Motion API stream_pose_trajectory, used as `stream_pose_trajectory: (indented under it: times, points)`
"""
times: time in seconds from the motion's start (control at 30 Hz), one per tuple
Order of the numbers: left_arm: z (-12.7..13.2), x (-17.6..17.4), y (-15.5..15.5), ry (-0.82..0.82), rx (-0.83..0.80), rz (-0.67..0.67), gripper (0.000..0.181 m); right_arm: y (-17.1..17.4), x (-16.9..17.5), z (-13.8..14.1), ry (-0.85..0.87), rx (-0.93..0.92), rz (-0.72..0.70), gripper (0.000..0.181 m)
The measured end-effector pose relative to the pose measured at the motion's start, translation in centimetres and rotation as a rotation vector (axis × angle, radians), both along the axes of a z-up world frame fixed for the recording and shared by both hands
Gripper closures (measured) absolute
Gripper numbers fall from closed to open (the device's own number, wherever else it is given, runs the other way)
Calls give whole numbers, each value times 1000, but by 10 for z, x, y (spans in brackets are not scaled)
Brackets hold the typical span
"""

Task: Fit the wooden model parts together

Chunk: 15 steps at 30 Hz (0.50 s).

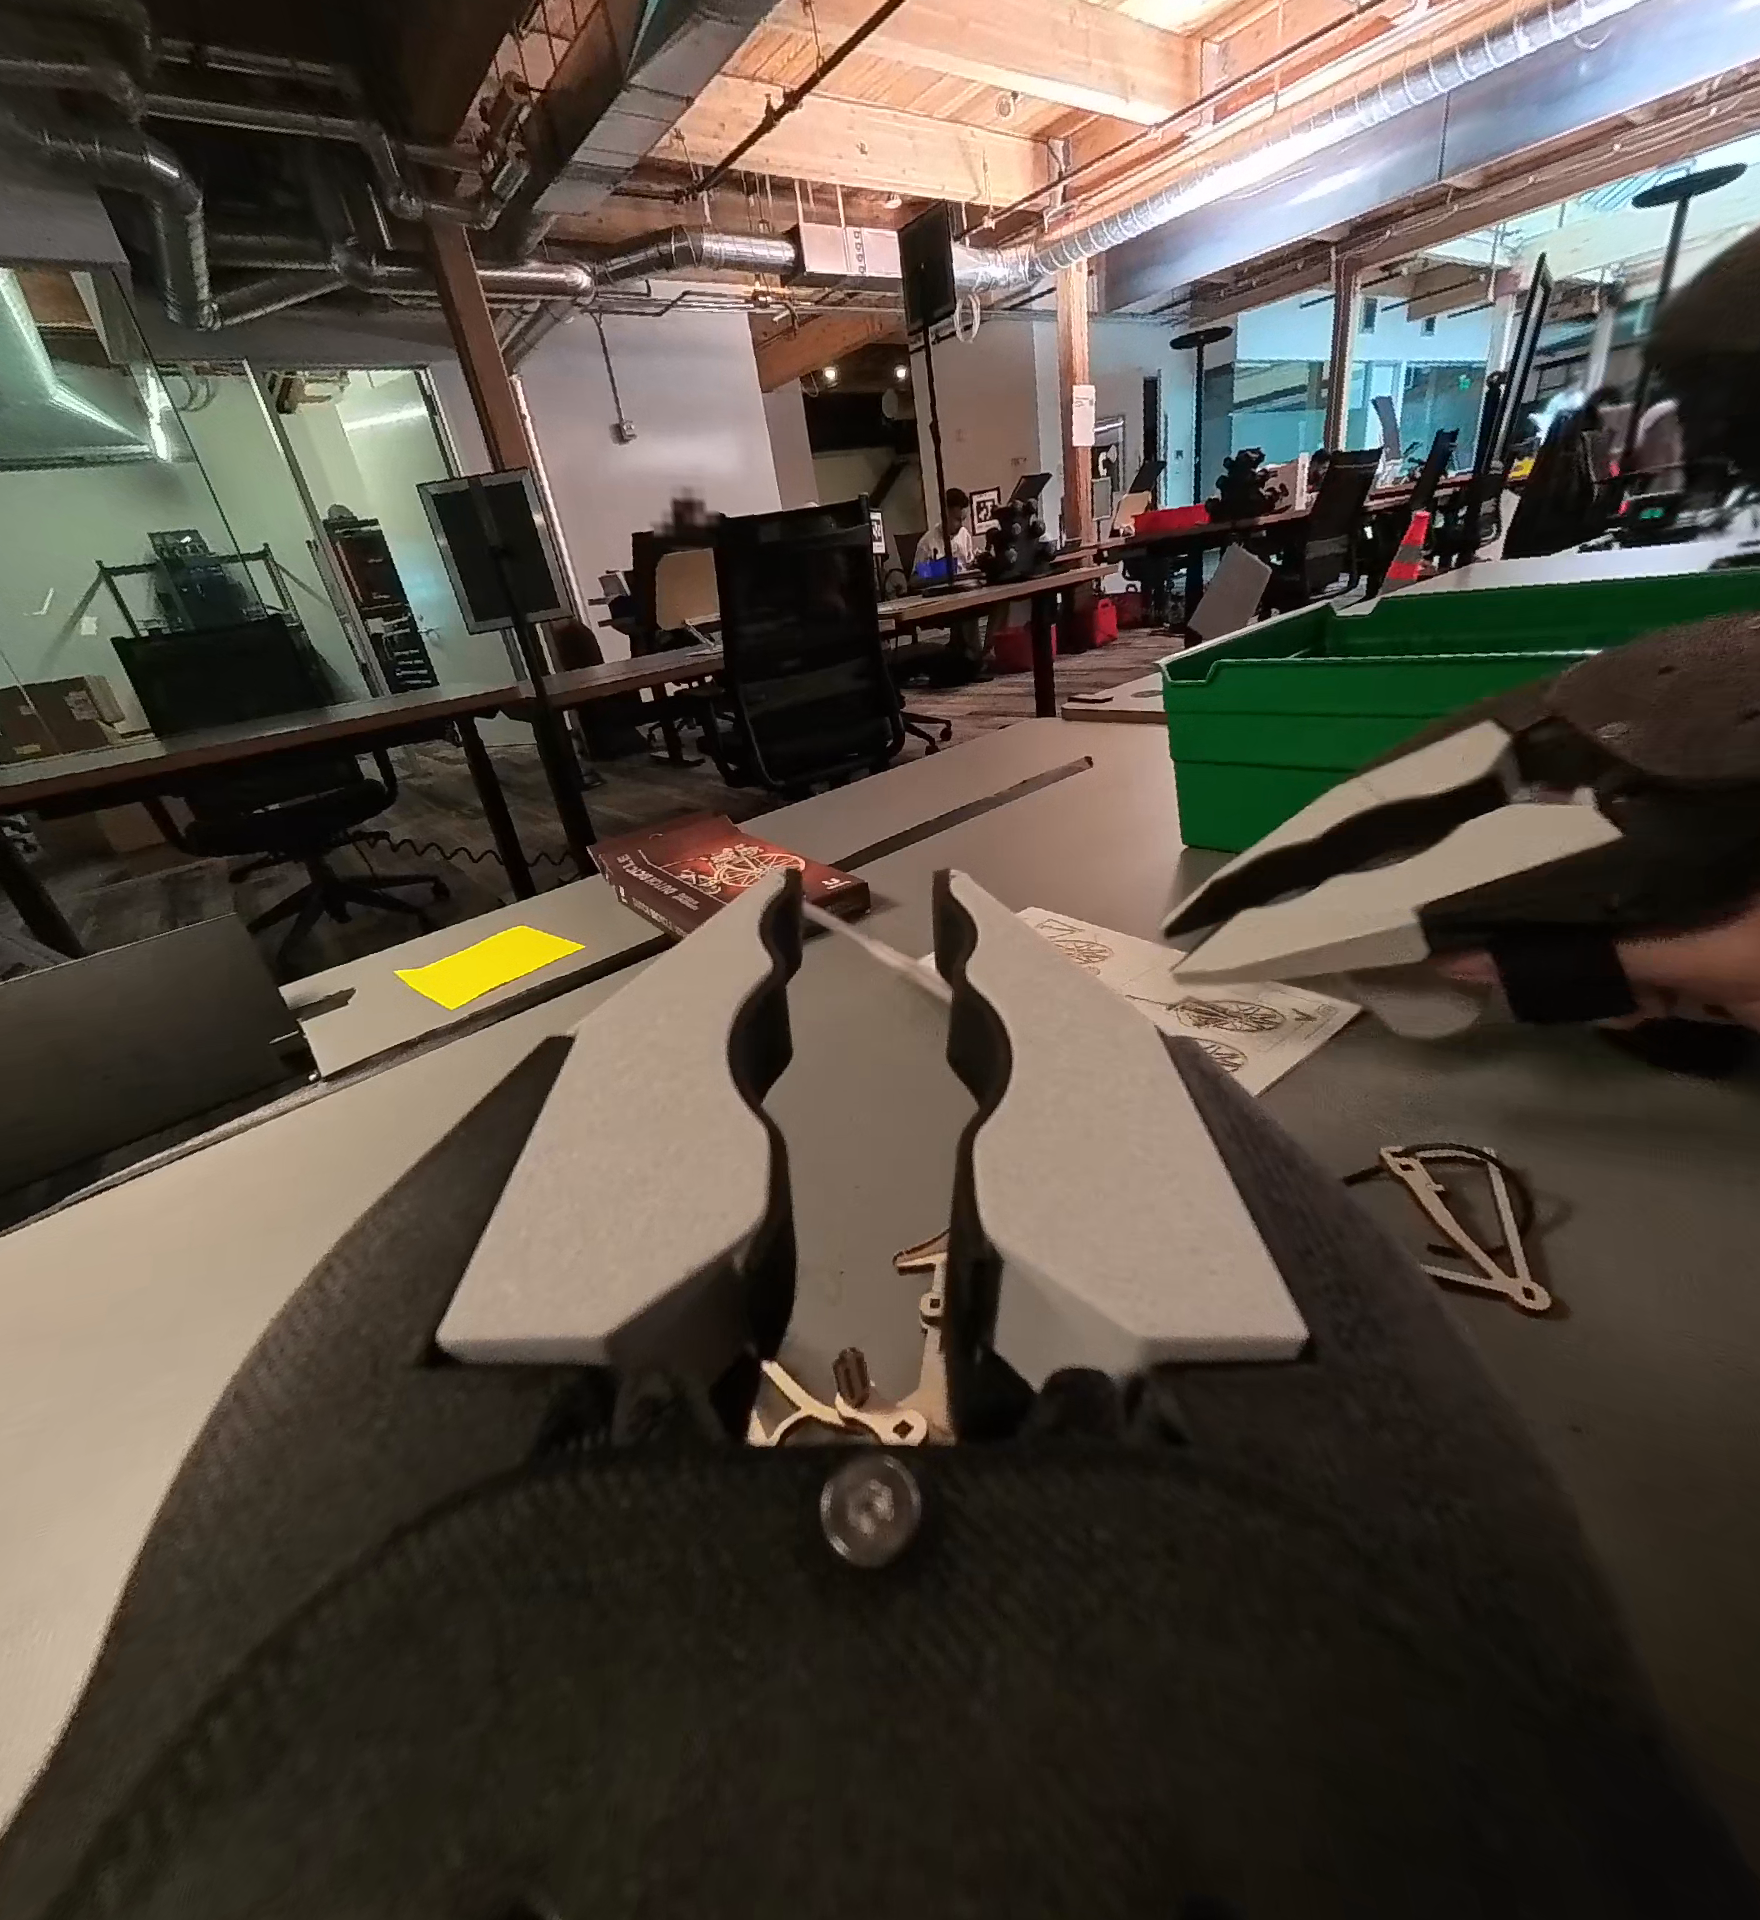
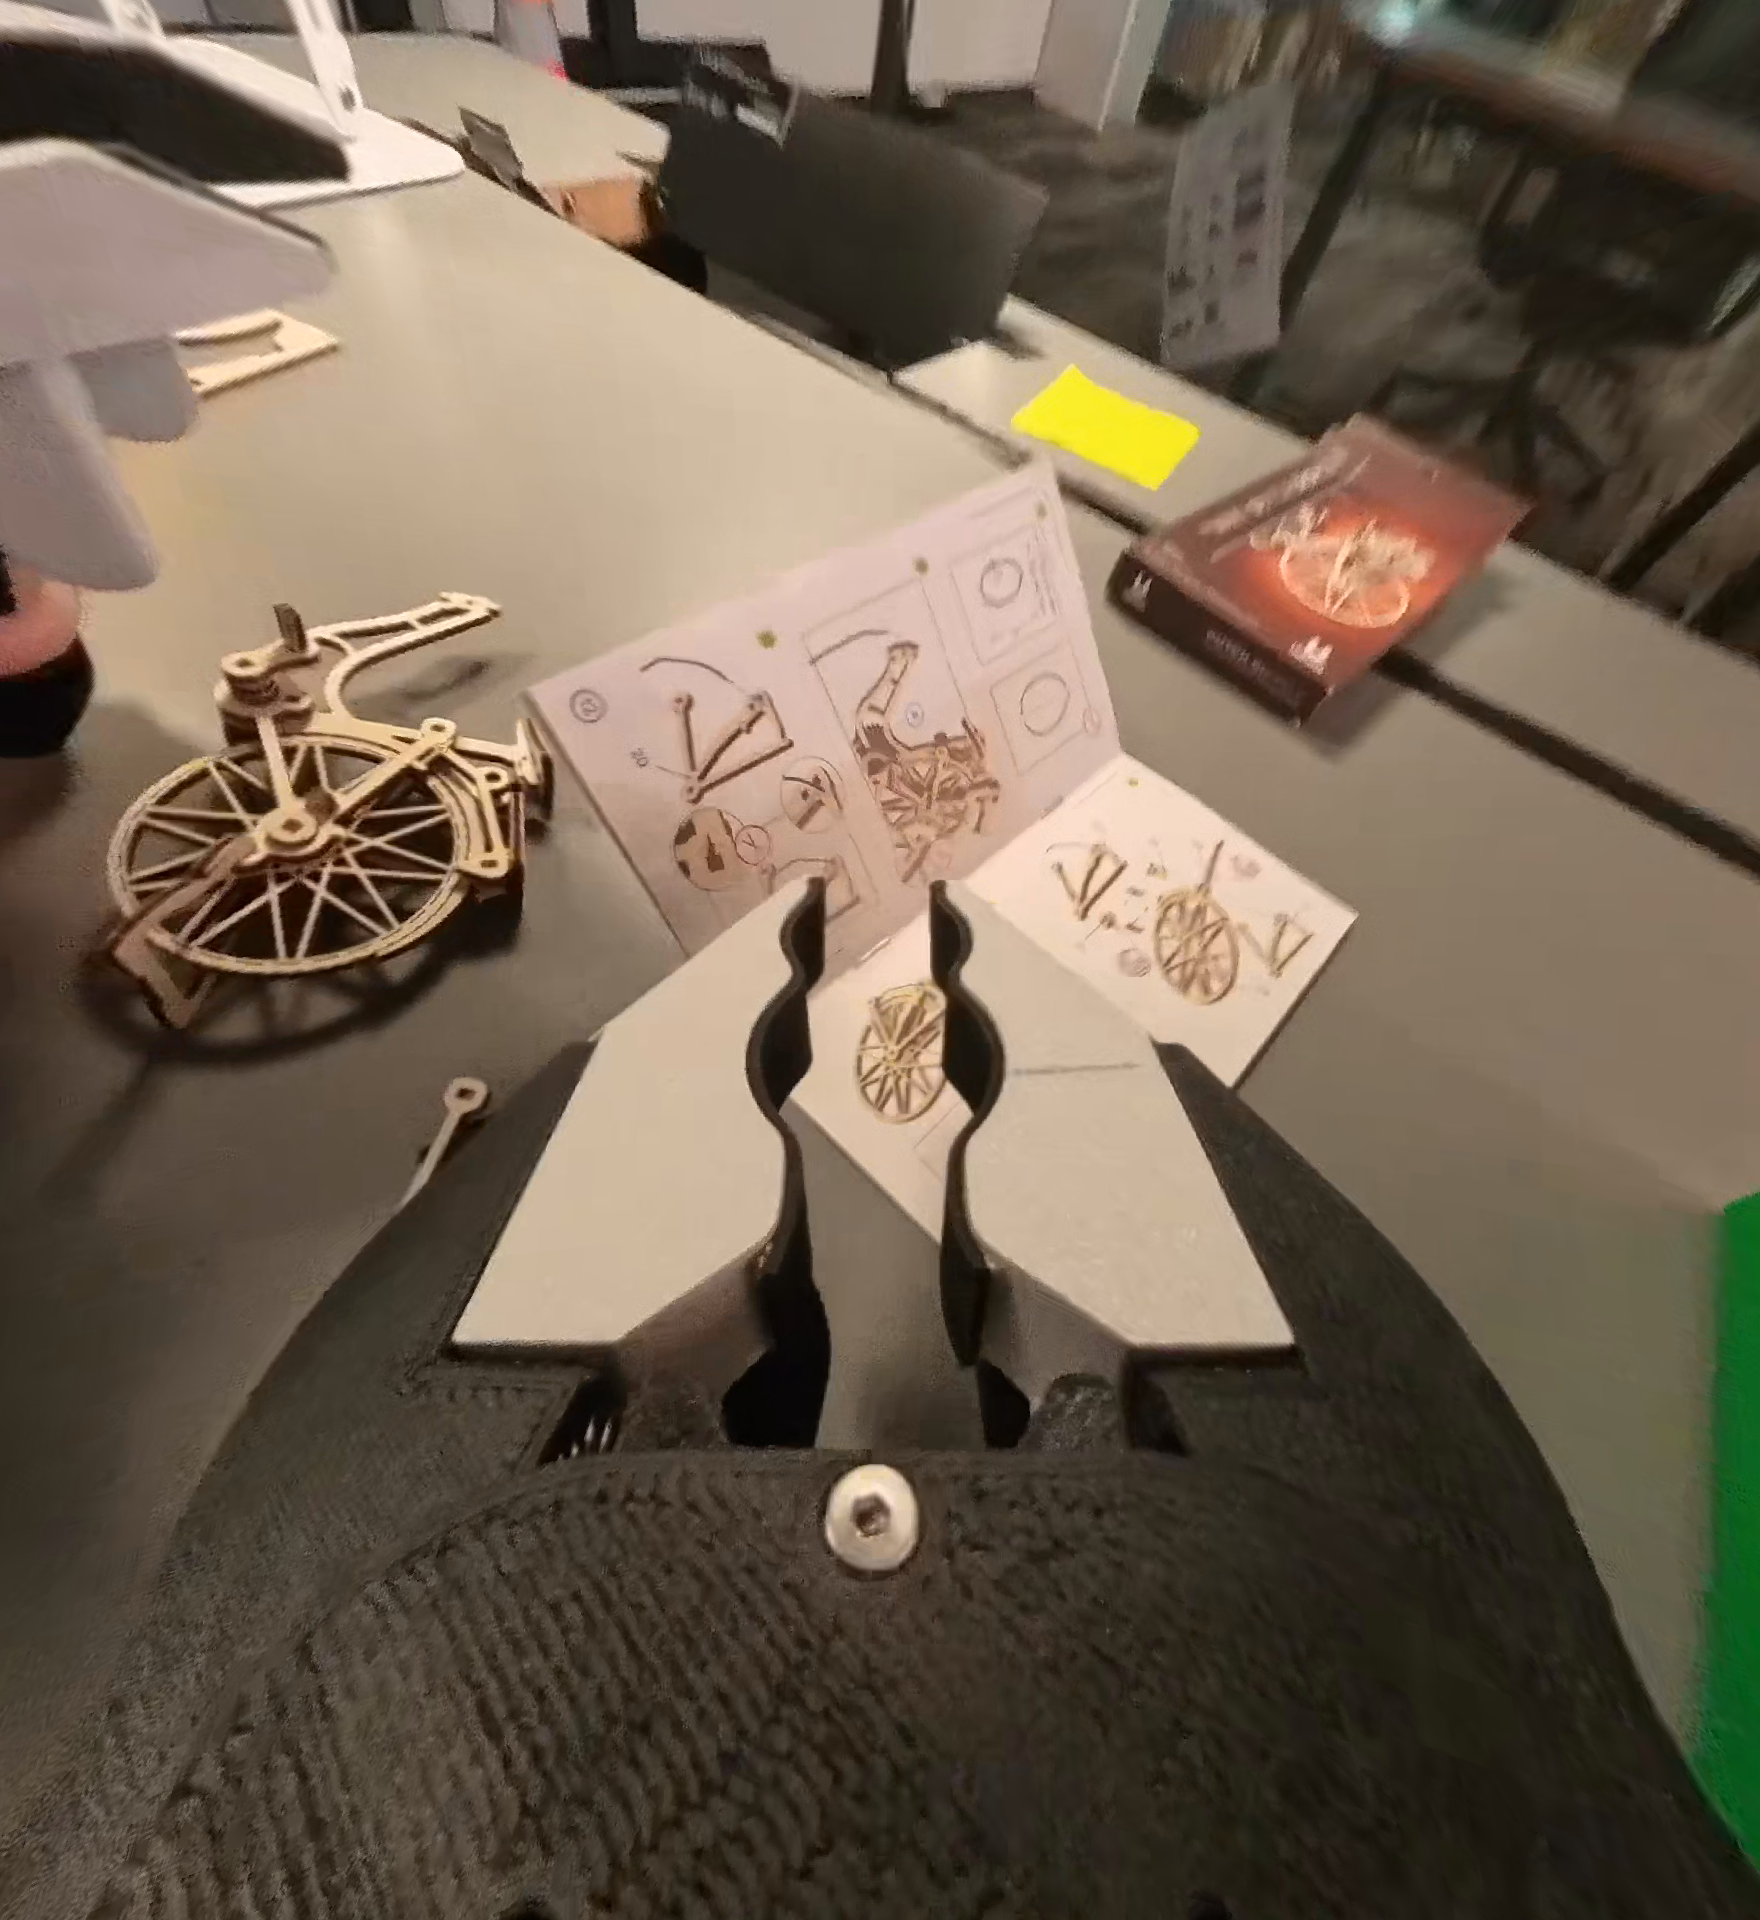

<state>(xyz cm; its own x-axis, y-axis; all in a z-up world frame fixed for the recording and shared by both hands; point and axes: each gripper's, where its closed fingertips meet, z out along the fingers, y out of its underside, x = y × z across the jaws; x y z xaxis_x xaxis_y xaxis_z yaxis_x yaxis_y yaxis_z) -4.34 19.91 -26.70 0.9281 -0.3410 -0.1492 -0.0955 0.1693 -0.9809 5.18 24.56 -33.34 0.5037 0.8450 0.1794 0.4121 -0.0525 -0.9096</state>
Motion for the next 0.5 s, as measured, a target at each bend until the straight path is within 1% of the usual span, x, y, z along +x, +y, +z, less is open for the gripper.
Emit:
stream_pose_trajectory:
  times: [0.07,0.13,0.17,0.23,0.3,0.37,0.5]
  points:
    - [0,0,0,0,-1,1,158,-7,3,9,-9,127,49,166]
    - [0,0,0,2,0,0,158,-9,12,14,-27,258,61,176]
    - [0,0,0,3,1,1,158,-13,14,18,-28,315,94,178]
    - [0,0,0,3,2,0,158,-27,16,29,10,421,184,181]
    - [0,0,0,1,0,-1,158,-36,19,45,76,508,219,181]
    - [-1,0,0,-3,-3,-3,158,-36,22,53,112,534,199,181]
    - [-1,0,0,-10,-8,-11,159,-31,21,47,105,489,194,181]
